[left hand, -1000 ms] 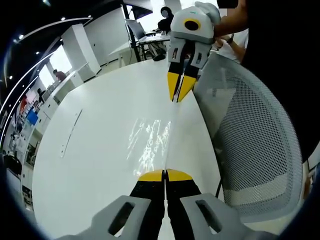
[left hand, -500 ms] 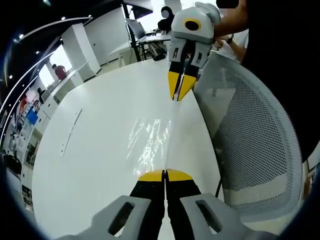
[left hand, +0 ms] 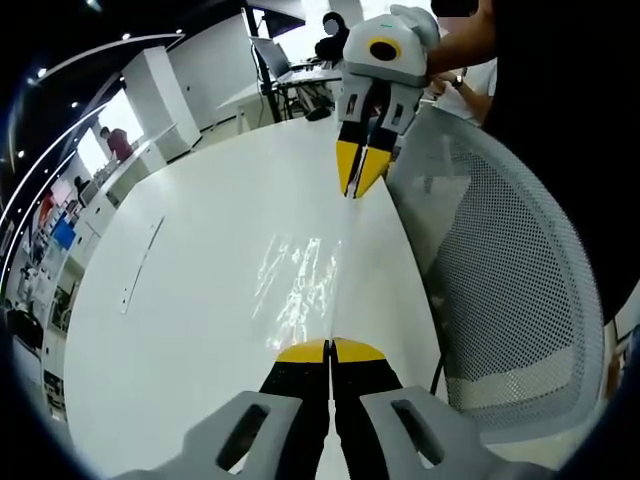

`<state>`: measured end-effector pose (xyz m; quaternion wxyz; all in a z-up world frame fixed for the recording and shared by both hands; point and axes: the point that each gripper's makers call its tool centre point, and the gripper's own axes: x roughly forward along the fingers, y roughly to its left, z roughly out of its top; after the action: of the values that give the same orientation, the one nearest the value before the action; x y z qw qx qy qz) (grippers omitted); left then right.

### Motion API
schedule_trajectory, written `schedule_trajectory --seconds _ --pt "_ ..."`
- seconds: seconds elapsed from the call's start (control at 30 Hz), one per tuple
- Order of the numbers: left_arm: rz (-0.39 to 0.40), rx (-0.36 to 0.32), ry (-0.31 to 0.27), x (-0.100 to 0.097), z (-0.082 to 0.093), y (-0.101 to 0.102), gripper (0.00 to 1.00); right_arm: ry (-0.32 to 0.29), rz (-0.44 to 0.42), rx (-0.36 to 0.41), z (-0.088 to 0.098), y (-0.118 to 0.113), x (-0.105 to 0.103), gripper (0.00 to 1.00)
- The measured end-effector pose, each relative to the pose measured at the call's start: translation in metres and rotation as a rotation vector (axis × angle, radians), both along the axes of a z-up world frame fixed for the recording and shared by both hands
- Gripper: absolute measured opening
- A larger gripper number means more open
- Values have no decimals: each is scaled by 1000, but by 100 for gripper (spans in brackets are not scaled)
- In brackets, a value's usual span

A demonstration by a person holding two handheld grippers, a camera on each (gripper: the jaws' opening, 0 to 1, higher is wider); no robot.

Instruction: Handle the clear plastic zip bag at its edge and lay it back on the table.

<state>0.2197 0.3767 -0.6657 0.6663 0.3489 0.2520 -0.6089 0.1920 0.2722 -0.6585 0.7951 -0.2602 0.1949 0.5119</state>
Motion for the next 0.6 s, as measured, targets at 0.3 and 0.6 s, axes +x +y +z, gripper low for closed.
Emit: schedule_trajectory --seconds 0.3,0.6 --pt "0 4 4 0 -1 1 0 3 -12 1 -1 -4 1 0" --pt "6 5 9 0 -2 3 0 7 -20 2 -2 -5 2 0"
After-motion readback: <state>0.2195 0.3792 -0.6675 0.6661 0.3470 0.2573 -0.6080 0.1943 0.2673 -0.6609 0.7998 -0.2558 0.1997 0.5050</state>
